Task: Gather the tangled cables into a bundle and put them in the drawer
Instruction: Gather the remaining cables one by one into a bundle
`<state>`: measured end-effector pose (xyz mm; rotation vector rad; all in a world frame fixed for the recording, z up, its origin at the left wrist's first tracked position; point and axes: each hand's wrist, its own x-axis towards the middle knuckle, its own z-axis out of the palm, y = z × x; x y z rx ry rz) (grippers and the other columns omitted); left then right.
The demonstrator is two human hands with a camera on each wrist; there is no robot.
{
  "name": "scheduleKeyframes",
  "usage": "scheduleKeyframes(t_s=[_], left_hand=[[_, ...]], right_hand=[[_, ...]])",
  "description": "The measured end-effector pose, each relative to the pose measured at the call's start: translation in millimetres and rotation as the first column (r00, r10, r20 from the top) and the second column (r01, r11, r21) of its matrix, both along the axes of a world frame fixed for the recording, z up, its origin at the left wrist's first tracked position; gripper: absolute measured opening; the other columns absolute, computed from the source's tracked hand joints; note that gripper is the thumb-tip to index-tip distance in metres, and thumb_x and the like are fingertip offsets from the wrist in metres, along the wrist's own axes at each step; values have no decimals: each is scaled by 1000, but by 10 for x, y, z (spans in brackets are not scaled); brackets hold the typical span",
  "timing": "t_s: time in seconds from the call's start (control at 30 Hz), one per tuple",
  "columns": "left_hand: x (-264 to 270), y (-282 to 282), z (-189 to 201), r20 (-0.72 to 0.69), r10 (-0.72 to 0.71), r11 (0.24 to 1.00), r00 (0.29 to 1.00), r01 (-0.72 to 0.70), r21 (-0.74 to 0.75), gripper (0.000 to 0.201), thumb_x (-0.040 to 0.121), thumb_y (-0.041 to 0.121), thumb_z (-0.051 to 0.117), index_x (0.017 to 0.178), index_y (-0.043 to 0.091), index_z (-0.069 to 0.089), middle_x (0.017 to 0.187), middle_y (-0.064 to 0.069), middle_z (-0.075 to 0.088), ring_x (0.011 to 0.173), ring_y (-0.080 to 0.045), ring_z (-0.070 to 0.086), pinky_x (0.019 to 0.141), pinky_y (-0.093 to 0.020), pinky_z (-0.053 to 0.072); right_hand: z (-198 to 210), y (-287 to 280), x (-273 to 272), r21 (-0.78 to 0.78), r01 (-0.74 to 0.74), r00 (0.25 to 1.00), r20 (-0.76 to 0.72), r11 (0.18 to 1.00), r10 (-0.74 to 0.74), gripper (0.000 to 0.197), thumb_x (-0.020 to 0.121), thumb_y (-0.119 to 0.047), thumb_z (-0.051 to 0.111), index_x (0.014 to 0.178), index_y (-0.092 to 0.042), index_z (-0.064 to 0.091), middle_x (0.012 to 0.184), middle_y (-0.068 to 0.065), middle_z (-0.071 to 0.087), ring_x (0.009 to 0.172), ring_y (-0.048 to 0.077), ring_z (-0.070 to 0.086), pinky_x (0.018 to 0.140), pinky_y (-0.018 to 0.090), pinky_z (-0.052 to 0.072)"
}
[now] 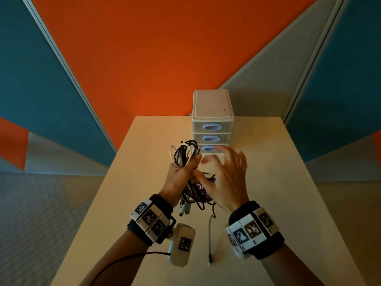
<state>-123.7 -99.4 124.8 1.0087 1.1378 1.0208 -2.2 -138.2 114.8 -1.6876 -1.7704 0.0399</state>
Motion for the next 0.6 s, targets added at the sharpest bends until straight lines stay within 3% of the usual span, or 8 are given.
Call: scheduleKeyframes(t_s=[0.07,0.1,0.17,0.2,0.27,0.4,0.5,0.6], left_hand=[[-58,33,29,77,13,999,997,-10,-46,29,90,25,60,64,16,50,40,9,38,35,-6,36,46,-24,35],[-89,65,41,126,15,998,992,-7,-65,28,90,27,60,66,17,49,40,8,35,36,-8,35,50,-26,35],[-139,118,63,184,17,997,983,-2,-78,29,91,29,59,67,18,48,40,8,32,38,-9,34,54,-28,36],[-155,133,73,192,17,997,981,-3,-76,29,91,29,58,67,18,48,40,9,32,38,-8,34,53,-27,37],[-180,138,88,197,13,997,980,1,-71,28,92,29,57,67,19,48,40,10,32,39,-8,35,52,-25,38],[-227,159,67,166,9,999,986,-2,-40,27,91,29,58,68,19,49,43,9,32,39,-8,35,49,-24,39],[-250,170,67,142,5,1000,990,-1,-28,28,91,29,59,67,18,49,44,8,32,39,-8,35,51,-26,39],[-243,152,79,140,-23,999,990,27,-27,28,91,29,58,67,18,50,43,9,33,39,-7,36,50,-25,40]], right_hand=[[-50,-57,35,-197,-116,891,-454,974,14,74,64,-59,69,127,-32,39,135,-2,38,127,14,35,104,36,31],[-71,-96,13,-297,-238,727,-686,925,-34,86,60,-52,78,131,-34,31,136,-2,39,124,13,41,101,33,37],[-179,-164,-45,-318,-366,445,-885,875,-135,71,64,-35,80,123,-32,39,128,7,55,104,15,62,85,27,50],[-223,-188,-70,-300,-349,396,-906,888,-151,49,72,-31,75,113,-28,49,118,11,64,90,15,68,76,24,53],[-240,-246,-108,-287,-279,464,-876,916,-133,26,82,-41,58,97,-20,61,93,10,72,65,12,68,63,21,54],[-258,-306,-64,-234,-191,536,-839,953,-98,48,85,-50,40,95,-13,69,76,-4,70,52,1,50,48,11,40],[-234,-291,-14,-298,-215,452,-875,930,-176,41,93,-43,39,98,-18,70,61,-12,58,48,-2,47,43,9,35],[-216,-275,20,-343,-304,277,-924,889,-263,41,95,-42,37,100,-20,71,53,-9,42,44,3,32,44,16,26]])
